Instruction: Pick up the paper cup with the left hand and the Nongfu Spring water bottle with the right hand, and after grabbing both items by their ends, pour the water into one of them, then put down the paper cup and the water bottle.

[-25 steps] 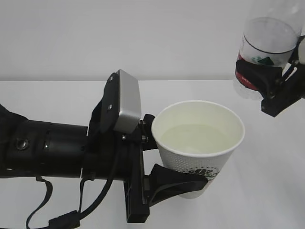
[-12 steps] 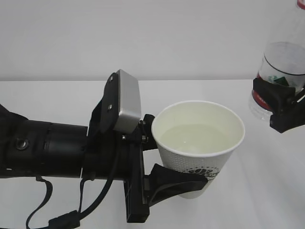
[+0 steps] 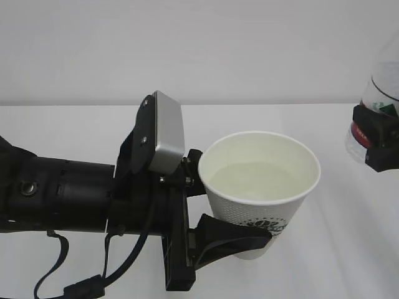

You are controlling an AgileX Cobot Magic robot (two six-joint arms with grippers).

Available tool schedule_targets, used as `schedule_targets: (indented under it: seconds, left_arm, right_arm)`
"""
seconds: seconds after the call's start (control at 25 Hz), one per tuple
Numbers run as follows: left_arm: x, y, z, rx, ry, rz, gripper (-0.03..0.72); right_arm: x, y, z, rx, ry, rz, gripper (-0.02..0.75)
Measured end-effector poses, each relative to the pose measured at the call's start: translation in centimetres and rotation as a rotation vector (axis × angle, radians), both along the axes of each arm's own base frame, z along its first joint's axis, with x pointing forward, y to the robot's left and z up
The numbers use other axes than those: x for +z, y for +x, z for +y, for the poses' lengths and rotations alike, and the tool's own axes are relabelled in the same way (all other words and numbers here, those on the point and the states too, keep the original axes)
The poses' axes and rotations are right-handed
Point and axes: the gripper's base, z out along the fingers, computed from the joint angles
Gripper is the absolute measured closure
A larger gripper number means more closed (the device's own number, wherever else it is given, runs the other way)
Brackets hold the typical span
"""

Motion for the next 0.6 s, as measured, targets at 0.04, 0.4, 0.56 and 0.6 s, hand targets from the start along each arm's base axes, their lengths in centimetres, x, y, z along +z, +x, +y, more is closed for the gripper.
schedule_targets:
  seconds: [0.04,0.4,0.56,0.6]
  left_arm:
    - [0.0,0.0,0.0,0.000,0.000,0.000,0.187]
    - [0.0,0.0,0.0,0.000,0.000,0.000,0.188]
    - [0.0,0.0,0.0,0.000,0.000,0.000,0.188]
    - [0.0,0.0,0.0,0.000,0.000,0.000,0.188]
  right_arm:
    - [-0.1,-0.1,-0.1,-0.009,-0.003,0.003,0.260]
    - [-0.3,0.0,-1.1,-0.126,0.027,0.012,0.260]
    - [-0.3,0.0,-1.5,-0.173,0.042,0.017,0.260]
    - [-0.3,0.0,-1.6,-0.181,0.048,0.020,0.260]
